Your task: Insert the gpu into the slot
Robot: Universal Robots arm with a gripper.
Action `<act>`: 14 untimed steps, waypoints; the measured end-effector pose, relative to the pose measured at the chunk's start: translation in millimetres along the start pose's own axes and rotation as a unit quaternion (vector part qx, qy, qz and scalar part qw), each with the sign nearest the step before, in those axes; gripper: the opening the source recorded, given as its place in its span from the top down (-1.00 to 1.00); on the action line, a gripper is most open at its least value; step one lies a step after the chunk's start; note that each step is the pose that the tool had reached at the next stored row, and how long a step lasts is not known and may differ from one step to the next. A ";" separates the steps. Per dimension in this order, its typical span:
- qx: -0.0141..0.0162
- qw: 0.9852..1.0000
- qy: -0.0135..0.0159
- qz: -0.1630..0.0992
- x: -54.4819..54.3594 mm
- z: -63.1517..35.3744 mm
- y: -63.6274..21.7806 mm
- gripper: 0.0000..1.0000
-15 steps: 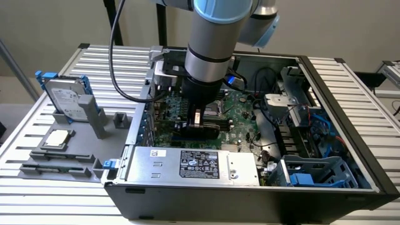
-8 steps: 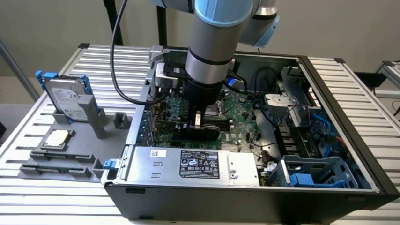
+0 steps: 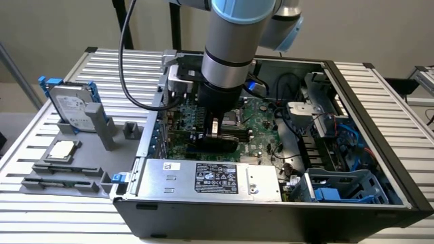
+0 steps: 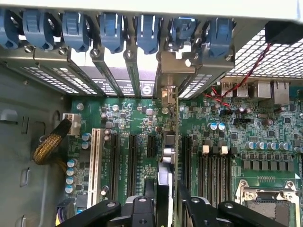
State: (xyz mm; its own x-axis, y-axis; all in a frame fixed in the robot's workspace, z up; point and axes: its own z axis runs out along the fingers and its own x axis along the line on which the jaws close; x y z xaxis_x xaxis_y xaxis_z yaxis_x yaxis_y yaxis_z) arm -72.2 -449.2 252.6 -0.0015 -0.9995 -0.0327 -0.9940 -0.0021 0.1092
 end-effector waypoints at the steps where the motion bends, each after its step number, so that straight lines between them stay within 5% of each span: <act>1: 0.000 1.000 0.000 0.000 0.0 -1.2 0.2 0.36; 7: 0.000 1.000 0.000 0.000 -0.2 -5.5 0.6 0.36; 9: 0.000 1.000 0.000 0.000 -0.2 -7.5 0.8 0.20; 14: 0.000 1.000 0.000 0.000 -0.7 -22.3 2.6 0.20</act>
State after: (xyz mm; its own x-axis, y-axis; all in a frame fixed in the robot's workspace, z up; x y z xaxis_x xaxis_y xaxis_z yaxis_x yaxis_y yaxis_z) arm -72.3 -449.2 275.1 -0.0013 -0.9995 -0.0328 -0.9940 -0.0023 0.1092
